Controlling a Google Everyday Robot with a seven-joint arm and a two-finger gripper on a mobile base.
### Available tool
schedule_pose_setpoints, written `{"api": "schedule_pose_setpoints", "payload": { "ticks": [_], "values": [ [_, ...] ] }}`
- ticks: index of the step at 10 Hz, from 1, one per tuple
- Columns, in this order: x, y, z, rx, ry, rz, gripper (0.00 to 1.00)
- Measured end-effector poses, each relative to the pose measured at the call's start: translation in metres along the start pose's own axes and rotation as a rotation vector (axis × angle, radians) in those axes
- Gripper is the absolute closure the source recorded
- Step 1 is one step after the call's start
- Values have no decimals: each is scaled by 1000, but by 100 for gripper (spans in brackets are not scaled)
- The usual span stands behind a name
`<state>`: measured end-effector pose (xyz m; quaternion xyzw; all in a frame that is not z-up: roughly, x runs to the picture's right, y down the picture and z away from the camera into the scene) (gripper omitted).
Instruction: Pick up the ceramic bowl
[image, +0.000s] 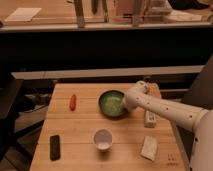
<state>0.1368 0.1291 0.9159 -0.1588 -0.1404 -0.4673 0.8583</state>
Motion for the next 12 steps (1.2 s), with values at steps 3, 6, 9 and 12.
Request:
{"api": "schedule_pose_setpoints", "payload": {
  "ticks": [3, 6, 9, 12],
  "values": [
    [5, -2, -15, 1, 15, -20, 100],
    [13, -8, -40, 23, 41, -42, 100],
    [13, -9, -46, 39, 54, -84, 100],
    [12, -8, -52, 54, 63, -108, 100]
  ]
}}
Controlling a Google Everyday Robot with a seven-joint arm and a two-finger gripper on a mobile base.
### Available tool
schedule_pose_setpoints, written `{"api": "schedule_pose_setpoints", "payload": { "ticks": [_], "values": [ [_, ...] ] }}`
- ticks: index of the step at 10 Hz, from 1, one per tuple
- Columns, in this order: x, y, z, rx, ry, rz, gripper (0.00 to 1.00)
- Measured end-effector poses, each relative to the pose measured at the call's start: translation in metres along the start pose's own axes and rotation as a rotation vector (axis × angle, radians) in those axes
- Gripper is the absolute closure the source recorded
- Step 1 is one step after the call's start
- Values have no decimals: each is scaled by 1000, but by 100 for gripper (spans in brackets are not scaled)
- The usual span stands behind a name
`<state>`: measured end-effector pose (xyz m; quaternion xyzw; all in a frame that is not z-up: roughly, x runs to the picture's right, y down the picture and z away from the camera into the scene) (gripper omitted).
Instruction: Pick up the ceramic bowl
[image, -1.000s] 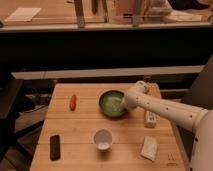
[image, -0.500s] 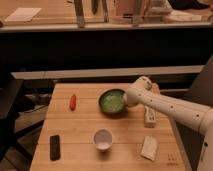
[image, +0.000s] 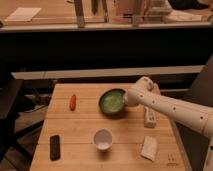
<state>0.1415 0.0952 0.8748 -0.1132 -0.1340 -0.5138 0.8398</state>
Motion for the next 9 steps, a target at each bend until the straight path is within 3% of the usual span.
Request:
{"api": "schedule_pose_setpoints", "payload": {
  "ticks": [9],
  "values": [
    [2, 1, -20, 48, 30, -110, 100]
  ]
}}
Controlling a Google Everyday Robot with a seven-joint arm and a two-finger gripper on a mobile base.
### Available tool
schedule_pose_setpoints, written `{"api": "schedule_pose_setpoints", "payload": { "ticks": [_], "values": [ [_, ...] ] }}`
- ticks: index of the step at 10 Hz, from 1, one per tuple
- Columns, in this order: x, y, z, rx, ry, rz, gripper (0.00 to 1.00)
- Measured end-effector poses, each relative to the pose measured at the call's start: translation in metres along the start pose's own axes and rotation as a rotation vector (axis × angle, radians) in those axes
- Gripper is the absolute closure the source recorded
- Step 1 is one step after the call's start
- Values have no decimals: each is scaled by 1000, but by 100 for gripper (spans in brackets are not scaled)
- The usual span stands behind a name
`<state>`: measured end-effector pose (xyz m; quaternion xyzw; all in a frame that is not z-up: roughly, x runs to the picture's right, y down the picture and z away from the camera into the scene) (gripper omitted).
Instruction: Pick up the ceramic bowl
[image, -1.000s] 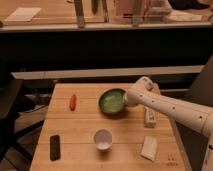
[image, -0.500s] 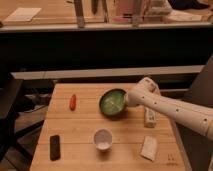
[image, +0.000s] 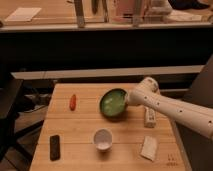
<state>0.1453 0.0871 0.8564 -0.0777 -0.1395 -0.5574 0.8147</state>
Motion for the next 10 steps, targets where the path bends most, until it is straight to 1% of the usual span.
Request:
{"api": "schedule_pose_setpoints", "payload": {
  "ticks": [3, 4, 10],
  "values": [
    [3, 3, -2, 13, 4, -38, 100],
    [3, 3, -7, 20, 8, -51, 100],
    [2, 3, -20, 52, 22, -96, 100]
  ]
}}
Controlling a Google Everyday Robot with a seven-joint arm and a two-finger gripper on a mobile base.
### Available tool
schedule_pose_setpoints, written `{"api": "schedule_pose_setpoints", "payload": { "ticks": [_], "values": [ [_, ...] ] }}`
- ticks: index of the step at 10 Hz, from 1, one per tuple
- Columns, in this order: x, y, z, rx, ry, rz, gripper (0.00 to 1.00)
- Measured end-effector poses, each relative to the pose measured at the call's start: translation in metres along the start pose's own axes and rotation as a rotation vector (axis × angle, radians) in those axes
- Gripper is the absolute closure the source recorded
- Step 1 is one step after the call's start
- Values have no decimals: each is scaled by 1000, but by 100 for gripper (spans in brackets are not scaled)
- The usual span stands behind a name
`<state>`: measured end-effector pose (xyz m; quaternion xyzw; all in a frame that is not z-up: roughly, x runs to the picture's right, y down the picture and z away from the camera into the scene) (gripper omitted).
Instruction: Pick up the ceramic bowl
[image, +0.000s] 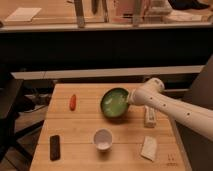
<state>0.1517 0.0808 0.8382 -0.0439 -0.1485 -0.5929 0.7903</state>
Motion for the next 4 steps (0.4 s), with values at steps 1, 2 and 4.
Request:
{"api": "schedule_pose_setpoints", "payload": {
  "ticks": [1, 2, 4],
  "values": [
    [-1, 1, -1, 3, 3, -7, 100],
    [-1, 2, -3, 5, 4, -13, 100],
    [0, -1, -4, 16, 8, -26, 100]
  ]
}}
